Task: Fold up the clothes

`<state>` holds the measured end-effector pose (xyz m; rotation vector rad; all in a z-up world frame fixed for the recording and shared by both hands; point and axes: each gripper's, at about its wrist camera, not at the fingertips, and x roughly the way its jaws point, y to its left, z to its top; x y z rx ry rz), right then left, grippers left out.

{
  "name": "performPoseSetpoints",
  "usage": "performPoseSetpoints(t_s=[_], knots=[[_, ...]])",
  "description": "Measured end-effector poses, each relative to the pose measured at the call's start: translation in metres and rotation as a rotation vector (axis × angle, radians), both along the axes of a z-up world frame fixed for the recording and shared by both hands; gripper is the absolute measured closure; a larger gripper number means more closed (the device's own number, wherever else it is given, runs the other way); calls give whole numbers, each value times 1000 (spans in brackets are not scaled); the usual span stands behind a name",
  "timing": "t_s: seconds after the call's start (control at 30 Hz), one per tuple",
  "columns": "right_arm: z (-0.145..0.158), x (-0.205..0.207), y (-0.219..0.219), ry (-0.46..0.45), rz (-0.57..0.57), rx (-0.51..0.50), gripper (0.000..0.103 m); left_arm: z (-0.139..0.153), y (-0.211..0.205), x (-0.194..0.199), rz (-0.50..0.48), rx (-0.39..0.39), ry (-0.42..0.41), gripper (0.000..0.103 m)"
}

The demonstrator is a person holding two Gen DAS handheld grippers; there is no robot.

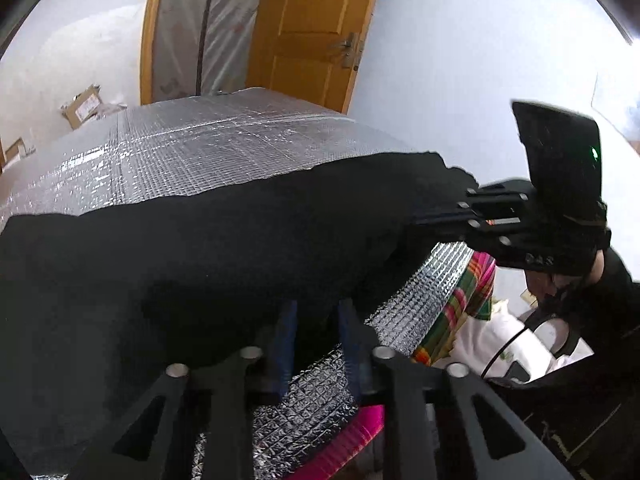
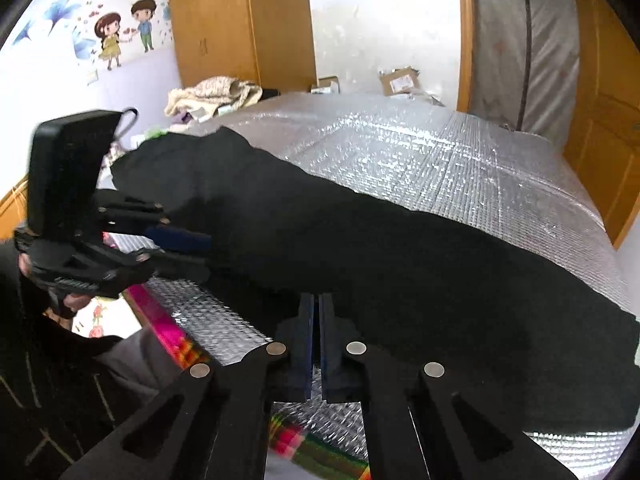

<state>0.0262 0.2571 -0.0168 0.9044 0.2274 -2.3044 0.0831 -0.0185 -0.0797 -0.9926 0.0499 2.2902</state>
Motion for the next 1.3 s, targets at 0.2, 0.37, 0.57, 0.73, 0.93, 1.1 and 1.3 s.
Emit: performPoseSetpoints(t_s=[0.2,0.37,0.57,0.73,0.93,1.1,1.3], knots=[[-12,14,13,-56,-14,-22,102,-2,-3,5,-22,8,-14,96],[-3,21,47,-36,-104,-99,95,5,-7,9,-29,59,-14,96],[4,4,81,10,-317,-122,81,23,-5,3,19,107,39,96],[-9,-16,53,-6,-282,-113,81,7,9,-17,47,25,-12,96],[-27,8,48,-7,-191,-56,80,-6,13,-6,-10,-2,-28,96],[-17,19,79,-5,-264,-106,80,-3,8,-10,-16,16,-38,96],[-15,17,150,6,-607,-184,80,-1,11,-10,-26,6,-34,96]])
